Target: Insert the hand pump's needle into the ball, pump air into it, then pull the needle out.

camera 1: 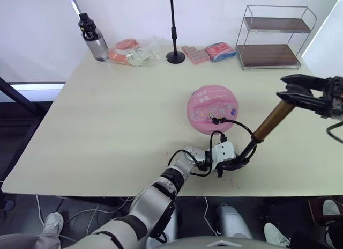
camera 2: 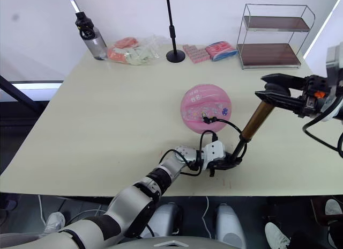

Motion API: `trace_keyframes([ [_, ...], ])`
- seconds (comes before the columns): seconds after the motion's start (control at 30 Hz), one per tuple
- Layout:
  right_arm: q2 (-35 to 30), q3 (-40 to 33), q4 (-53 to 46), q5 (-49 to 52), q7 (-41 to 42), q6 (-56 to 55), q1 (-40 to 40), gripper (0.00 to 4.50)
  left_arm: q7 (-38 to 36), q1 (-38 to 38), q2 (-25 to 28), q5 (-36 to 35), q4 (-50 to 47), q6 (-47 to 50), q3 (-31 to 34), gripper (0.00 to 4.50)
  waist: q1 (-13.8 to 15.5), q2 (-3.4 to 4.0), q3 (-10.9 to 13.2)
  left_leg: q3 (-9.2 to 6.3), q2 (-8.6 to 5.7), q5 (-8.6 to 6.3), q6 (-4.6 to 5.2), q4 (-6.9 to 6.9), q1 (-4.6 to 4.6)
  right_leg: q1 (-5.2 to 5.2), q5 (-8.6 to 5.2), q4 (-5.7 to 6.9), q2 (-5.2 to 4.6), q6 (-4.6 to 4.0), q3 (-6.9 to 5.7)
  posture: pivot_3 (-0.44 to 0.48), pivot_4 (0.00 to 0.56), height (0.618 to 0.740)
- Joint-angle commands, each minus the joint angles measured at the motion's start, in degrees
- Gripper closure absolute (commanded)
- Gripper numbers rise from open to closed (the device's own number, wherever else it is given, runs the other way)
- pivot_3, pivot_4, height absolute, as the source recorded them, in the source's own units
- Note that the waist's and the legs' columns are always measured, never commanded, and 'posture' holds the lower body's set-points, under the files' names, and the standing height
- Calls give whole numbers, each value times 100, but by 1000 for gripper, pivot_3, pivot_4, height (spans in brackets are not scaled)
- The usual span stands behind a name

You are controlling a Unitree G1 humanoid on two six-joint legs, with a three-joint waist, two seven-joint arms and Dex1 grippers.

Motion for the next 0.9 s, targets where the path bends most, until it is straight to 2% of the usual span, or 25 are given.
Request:
trace_keyframes([
  [0.03,245,344,-106,-601,-49,-437,378,2751,14,207,154,276,376,215,-132,3423,-9,-5,-4,-1,1,0,0,0,7,6,0,0,3,0,-1,0,150,740],
  [0.2,897,783,144,-1230,-64,-1248,885,2751,40,228,150,277,372,208,-135,3423,-11,-37,-31,-4,7,0,0,3,16,13,0,0,21,-1,1,0,150,740],
  [0.47,1317,1596,897,-2608,-78,-2714,1349,2751,59,225,138,287,388,215,-126,3423,-17,-50,-52,-2,9,0,0,2,30,24,0,1,31,-2,5,0,150,740],
  [0.63,1467,1614,880,-2449,-100,-2917,1410,2751,38,223,154,297,387,215,-123,3423,-20,-47,-59,2,9,0,-1,3,36,26,2,1,32,-5,10,0,150,740],
  [0.9,952,696,443,-1101,274,-2124,945,2751,28,204,177,300,402,216,-112,3423,-1,-34,-50,-1,10,0,-1,3,23,18,3,1,30,-7,9,0,150,740],
])
